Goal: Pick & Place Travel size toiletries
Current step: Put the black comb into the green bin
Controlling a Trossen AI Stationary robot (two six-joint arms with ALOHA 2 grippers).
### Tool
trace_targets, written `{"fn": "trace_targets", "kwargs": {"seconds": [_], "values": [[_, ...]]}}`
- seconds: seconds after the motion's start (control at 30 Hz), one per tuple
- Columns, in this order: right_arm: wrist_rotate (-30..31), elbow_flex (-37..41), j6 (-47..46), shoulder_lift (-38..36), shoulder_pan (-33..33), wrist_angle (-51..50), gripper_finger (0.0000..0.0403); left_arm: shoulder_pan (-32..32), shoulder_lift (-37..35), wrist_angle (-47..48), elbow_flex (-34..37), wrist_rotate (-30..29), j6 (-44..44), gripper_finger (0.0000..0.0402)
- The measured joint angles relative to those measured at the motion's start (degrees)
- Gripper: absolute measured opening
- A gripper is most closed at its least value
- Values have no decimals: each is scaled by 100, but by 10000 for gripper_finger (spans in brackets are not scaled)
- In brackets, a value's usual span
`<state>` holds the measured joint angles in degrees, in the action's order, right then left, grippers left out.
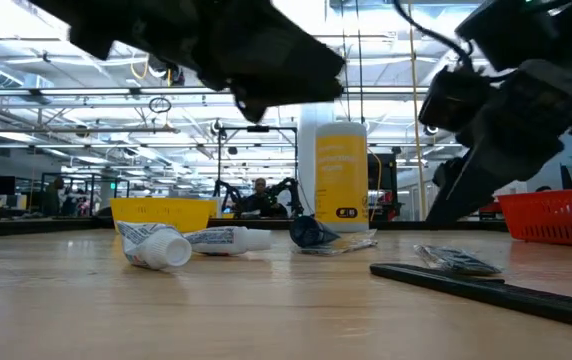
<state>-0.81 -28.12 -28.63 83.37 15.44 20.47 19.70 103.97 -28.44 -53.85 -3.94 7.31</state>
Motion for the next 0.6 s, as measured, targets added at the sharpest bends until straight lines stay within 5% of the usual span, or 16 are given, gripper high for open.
{"fn": "trace_targets", "kwargs": {"seconds": [0.17, 0.47, 0.6], "values": [[-1022, -2, -220, -8, -399, -142, 268, -97, 826, 384, -747, 764, -15, 131], [-1091, 309, -344, -5, -459, 153, 266, -339, 1956, 2066, -2292, 1213, 78, 128], [-964, 662, -561, -8, -459, 728, 266, -443, 2266, 2166, -2631, 1528, 82, 91]]}}
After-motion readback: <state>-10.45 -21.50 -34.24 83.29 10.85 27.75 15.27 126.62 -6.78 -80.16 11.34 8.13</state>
